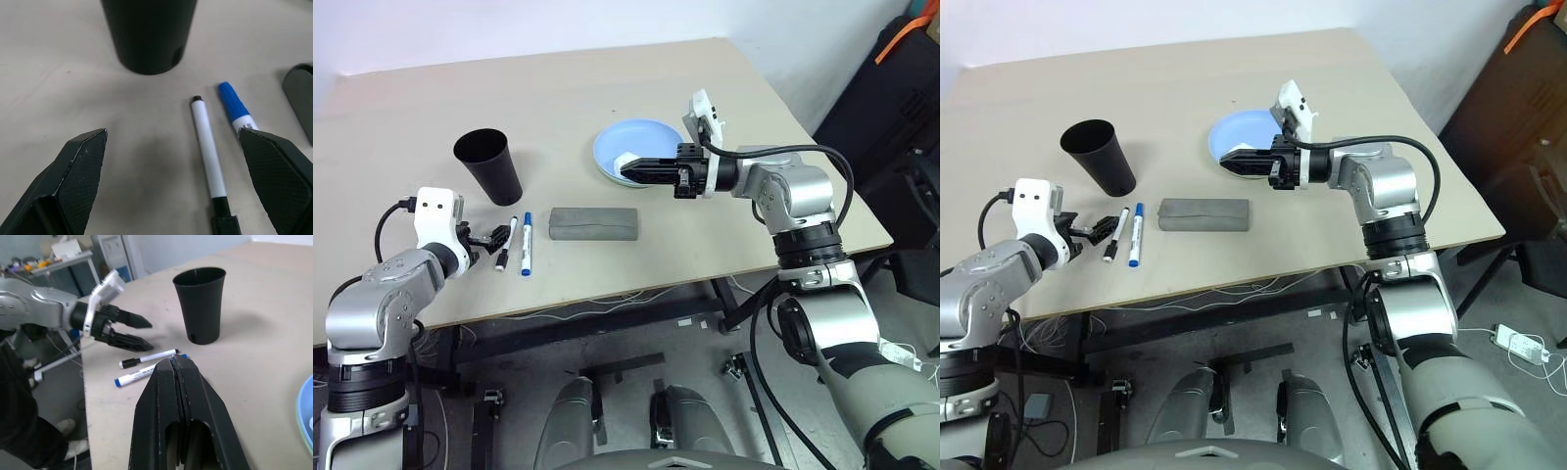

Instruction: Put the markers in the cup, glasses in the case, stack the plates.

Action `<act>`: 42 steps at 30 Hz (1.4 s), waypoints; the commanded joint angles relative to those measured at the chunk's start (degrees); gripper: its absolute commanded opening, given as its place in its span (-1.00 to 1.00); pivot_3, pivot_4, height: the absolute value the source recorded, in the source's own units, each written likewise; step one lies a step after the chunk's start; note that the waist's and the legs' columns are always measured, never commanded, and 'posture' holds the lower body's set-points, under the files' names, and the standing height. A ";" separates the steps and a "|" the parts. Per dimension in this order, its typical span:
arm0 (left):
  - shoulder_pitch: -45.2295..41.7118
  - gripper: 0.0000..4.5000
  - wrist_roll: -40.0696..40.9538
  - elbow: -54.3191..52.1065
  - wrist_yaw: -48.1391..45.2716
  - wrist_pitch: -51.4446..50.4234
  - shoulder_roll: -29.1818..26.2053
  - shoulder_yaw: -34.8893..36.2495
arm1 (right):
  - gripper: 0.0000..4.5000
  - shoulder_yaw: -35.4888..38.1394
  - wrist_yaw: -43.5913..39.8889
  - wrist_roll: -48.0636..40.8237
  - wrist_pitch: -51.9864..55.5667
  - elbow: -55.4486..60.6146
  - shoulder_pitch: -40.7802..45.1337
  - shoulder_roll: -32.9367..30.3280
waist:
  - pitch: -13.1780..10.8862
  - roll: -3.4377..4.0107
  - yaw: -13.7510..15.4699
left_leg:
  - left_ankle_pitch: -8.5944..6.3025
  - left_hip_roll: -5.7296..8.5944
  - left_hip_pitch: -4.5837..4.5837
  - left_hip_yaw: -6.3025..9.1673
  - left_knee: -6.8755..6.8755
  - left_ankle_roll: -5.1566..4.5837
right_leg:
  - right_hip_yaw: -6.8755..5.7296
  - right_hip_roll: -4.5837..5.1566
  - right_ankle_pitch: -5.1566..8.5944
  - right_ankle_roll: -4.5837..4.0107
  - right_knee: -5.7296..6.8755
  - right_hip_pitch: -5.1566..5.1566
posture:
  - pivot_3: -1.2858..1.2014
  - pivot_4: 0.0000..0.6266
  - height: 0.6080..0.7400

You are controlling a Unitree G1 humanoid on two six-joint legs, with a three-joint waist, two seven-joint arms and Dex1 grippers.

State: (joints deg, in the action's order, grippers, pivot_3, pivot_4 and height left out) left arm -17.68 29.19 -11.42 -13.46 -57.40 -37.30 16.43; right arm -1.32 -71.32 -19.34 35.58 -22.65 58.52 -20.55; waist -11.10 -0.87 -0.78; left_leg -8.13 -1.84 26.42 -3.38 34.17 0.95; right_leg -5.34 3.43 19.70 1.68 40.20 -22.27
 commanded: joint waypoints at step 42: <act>-12.77 -0.95 -1.53 0.68 -1.58 -29.12 3.81 -1.34 | -1.00 1.34 10.25 -3.76 -4.80 5.64 -4.42 -2.63 | 0.00 -0.03 0.18 | 0.06 0.03 -0.05 0.01 0.04 0.08 | 0.00 0.01 -0.02 0.04 0.00 0.11 | 0.03 -0.52 0.66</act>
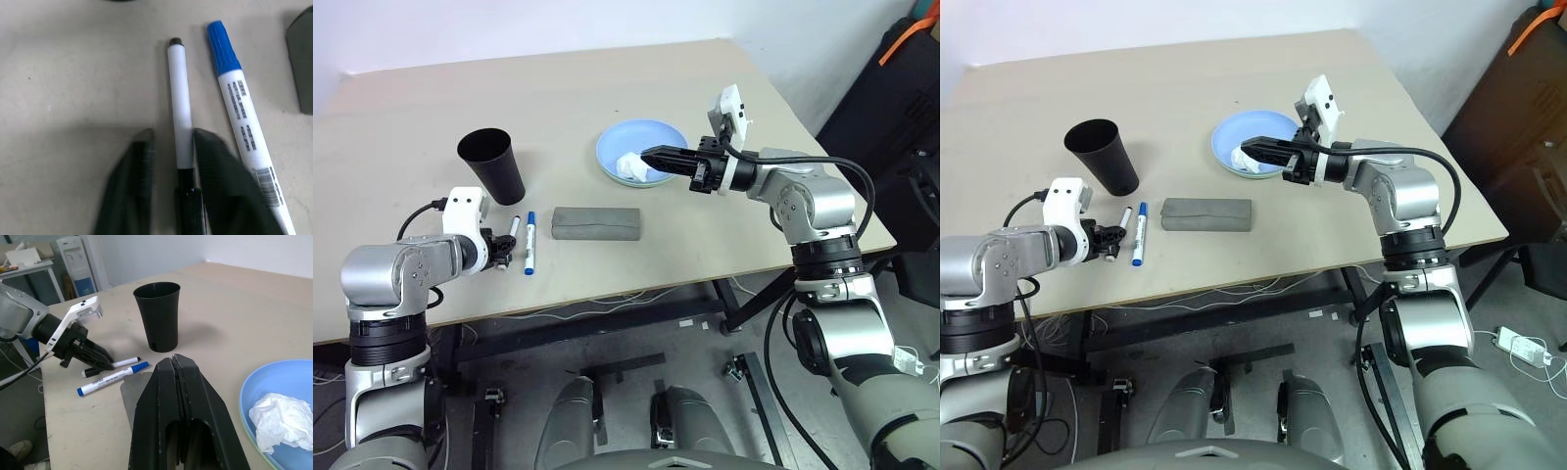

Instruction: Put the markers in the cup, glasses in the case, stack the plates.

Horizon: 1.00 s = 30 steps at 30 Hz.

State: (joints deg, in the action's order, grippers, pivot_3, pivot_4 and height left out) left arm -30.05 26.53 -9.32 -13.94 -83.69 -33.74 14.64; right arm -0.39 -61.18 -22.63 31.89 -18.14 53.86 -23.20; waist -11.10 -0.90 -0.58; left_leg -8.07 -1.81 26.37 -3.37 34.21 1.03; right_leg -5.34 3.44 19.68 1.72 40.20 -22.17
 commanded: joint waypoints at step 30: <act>0.03 -0.99 -0.69 -11.48 -14.41 38.92 -2.01 5.53 | -1.00 1.10 -3.09 -2.66 -2.93 -0.48 0.28 0.12 | -0.09 -0.13 0.10 | -0.03 0.00 0.00 -0.03 0.01 -0.06 | 0.01 0.00 -0.04 0.00 0.00 0.00 | 0.03 -0.52 0.66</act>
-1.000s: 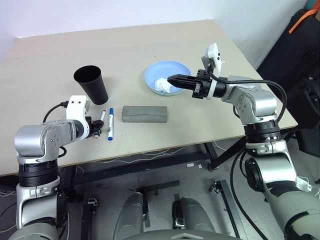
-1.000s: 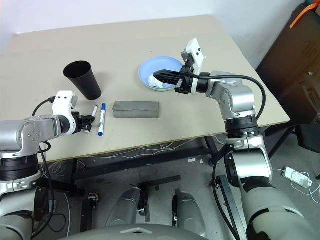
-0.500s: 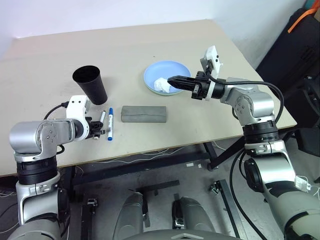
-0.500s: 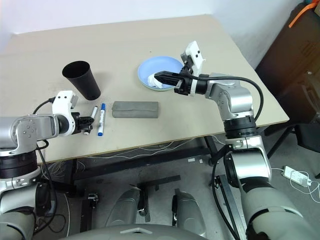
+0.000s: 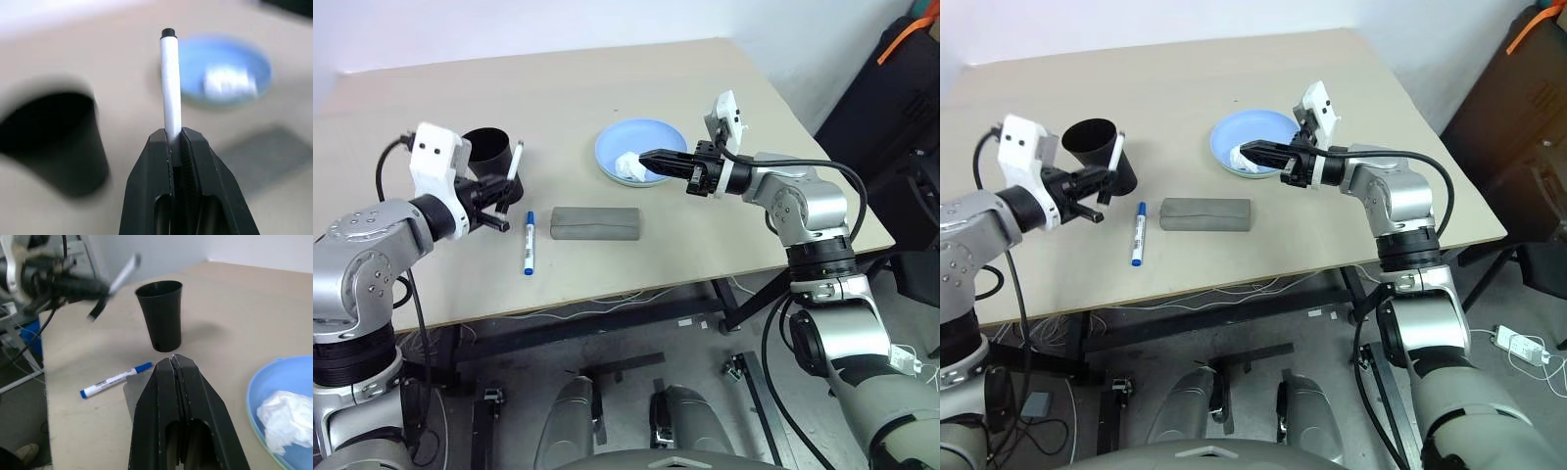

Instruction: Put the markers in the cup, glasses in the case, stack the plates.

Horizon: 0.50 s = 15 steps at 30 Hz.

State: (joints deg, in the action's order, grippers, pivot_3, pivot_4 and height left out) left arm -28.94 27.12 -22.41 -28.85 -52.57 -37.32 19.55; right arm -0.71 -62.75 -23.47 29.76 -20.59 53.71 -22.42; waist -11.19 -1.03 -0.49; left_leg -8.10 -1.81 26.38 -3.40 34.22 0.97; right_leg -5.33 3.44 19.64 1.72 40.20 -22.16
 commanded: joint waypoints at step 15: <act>-13.14 -0.99 -9.44 29.98 1.25 40.55 7.98 -3.17 | -1.00 3.26 -0.57 -3.86 1.13 5.70 -1.95 -2.51 | -0.02 -0.02 -0.13 | 0.08 0.00 0.03 -0.13 0.05 -0.20 | 0.03 -0.01 -0.16 0.13 0.00 -0.03 | 0.03 -0.52 0.66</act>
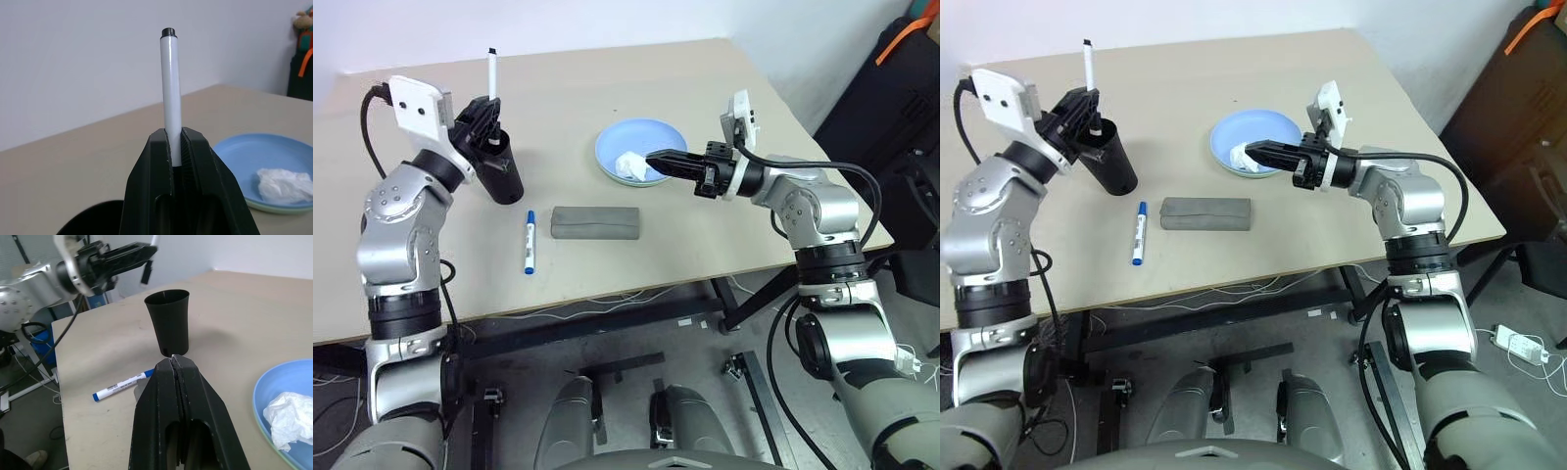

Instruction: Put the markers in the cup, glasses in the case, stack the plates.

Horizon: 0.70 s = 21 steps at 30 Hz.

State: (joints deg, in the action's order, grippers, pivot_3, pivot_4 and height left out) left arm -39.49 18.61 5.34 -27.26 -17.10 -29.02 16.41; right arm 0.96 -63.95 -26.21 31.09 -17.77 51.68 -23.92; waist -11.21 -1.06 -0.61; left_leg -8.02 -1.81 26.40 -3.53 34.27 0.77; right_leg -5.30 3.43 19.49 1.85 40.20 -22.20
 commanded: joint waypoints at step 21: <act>-2.33 -0.99 -3.10 15.15 4.71 13.50 -1.66 2.22 | -1.00 0.37 2.51 0.41 -2.42 3.29 -1.24 -2.34 | -0.01 -0.01 -0.03 | 0.03 -0.01 0.00 -0.03 0.02 -0.01 | 0.02 0.00 -0.06 0.01 0.01 -0.02 | 0.03 -0.52 0.66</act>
State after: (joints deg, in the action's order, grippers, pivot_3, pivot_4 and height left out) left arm -41.58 14.41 23.87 -23.02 -3.56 -30.20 17.14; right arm 0.85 -61.19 -25.56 29.70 -15.86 49.54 -25.82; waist -11.22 -1.07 -0.64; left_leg -7.99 -1.81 26.40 -3.56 34.29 0.76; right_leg -5.28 3.43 19.43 1.86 40.20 -22.22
